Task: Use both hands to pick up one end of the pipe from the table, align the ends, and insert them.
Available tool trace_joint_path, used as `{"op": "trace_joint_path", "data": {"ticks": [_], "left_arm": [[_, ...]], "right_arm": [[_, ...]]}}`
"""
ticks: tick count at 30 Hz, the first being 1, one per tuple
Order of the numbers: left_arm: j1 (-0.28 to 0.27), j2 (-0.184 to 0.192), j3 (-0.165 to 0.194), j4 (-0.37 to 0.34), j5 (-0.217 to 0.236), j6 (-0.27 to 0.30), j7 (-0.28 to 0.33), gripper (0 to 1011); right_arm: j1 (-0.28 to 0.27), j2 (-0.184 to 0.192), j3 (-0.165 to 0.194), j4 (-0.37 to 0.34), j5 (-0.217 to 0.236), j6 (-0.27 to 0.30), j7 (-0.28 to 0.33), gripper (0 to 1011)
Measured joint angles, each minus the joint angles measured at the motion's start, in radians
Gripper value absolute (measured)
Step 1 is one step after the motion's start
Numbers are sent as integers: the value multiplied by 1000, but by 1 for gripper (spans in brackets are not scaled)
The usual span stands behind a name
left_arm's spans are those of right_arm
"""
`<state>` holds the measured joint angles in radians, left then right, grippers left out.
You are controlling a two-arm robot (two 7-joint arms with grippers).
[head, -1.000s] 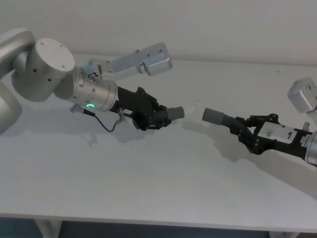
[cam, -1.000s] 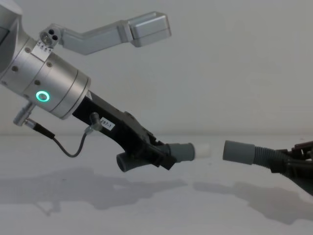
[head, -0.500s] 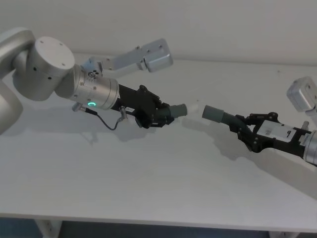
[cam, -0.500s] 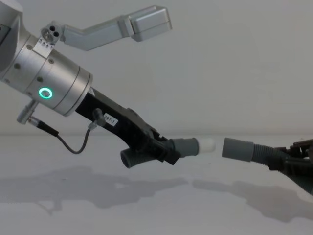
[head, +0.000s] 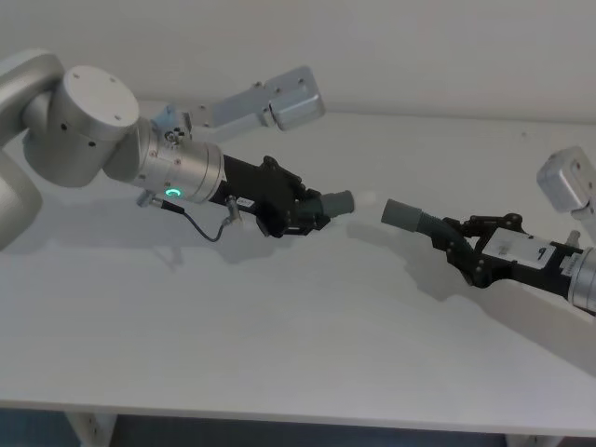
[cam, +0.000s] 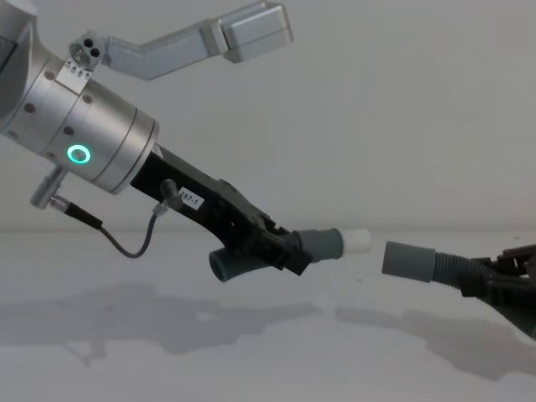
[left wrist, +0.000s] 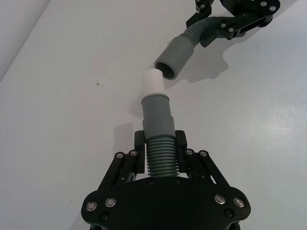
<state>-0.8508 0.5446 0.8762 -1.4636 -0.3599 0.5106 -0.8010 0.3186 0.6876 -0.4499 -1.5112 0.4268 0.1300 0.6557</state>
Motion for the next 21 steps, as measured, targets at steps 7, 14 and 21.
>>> {"op": "trace_joint_path", "data": {"ticks": [7, 14, 21], "left_arm": [[-6, -3, 4, 8, -6, -2, -4, 354], [-13, -8, 11, 17, -9, -3, -8, 354], [-18, -13, 17, 26, -8, -3, -10, 354]], "right_arm": [[5, -4, -2, 4, 7, 4, -10, 243], [11, -8, -3, 5, 18, 7, -16, 244], [14, -8, -4, 6, 32, 11, -17, 244]]}}
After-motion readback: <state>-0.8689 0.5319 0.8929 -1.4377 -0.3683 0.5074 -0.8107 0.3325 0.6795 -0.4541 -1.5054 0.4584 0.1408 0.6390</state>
